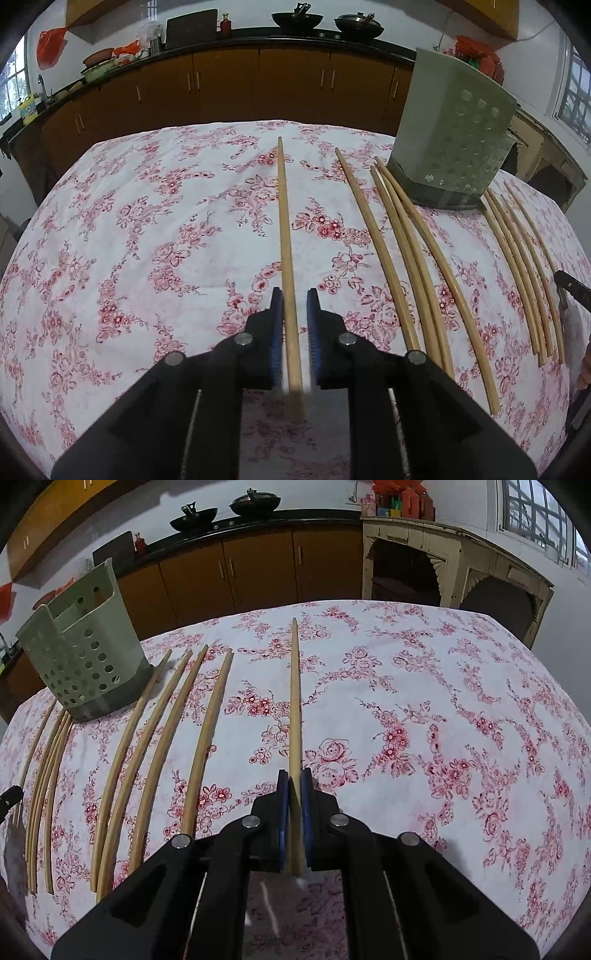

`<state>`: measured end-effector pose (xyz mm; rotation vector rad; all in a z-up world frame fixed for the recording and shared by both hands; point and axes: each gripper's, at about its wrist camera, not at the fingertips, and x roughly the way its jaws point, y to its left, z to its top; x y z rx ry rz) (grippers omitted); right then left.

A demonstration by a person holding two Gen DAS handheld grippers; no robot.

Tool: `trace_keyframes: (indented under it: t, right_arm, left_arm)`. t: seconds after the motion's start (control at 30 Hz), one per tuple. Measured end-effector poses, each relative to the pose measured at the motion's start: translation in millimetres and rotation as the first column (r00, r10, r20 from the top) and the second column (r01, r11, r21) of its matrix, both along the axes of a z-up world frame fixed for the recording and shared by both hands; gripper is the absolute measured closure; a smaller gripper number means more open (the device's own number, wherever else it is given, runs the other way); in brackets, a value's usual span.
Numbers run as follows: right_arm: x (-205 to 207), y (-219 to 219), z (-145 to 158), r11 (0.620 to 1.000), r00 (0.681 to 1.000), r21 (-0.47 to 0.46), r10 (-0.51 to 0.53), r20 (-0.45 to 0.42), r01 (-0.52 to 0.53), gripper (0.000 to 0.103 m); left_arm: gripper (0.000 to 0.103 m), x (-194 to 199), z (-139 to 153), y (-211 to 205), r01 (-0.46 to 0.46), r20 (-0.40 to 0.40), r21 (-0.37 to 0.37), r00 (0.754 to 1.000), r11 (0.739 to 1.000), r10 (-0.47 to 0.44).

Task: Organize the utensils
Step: 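Close the left tool on one wooden chopstick while the right tool grasps another, then lift the chopsticks upright and carry both tools over the green utensil holder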

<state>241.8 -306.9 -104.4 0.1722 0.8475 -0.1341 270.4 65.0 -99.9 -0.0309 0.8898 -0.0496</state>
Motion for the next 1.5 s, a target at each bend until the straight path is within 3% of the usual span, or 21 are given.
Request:
trace_keyframes:
  t: [0.33,0.5,0.63,0.9,1.17,1.5]
  right_arm:
    - [-5.7,-0.5,-0.6,1.000,1.000,0.002,-0.001,0.002,0.001,0.095]
    - [-6.5,-2.9,0.5,1.000,1.000,0.014,0.002,0.008,-0.002,0.095]
    - [-20.4,-2.3,16.6,1.000,0.998,-0.002,0.006,0.060,-0.006,0.096]
    - [-48.8,-4.6,74.9,0.998,0.974,-0.065,0.023,0.227,-0.009,0.096]
    - [-56.4,-9.4,120.5,0.998,0.935,-0.069,0.017,0.353,0.008,0.096]
    - [-38.6,-22.5,158.2,1.000,0.913,0.015,-0.021,0.406,0.017,0.096]
  left_arm:
    - [0.088,-7.0,1.1,2.2,0.004,-0.001,-0.005,1.000,1.000,-0.004]
    - [0.095,-9.7,2.0,6.1,-0.015,-0.003,-0.015,1.000,1.000,0.015]
    - [0.095,-15.2,7.7,6.3,-0.017,-0.024,0.009,1.000,1.000,0.017]
    - [0.095,-42.5,54.0,5.6,0.013,0.096,0.050,0.995,0.999,-0.018]
    - [0.095,-55.8,117.7,7.6,0.035,0.247,0.032,0.968,0.999,-0.042]
    - [0.095,-34.6,165.7,14.4,-0.001,0.320,-0.005,0.948,1.000,0.003]
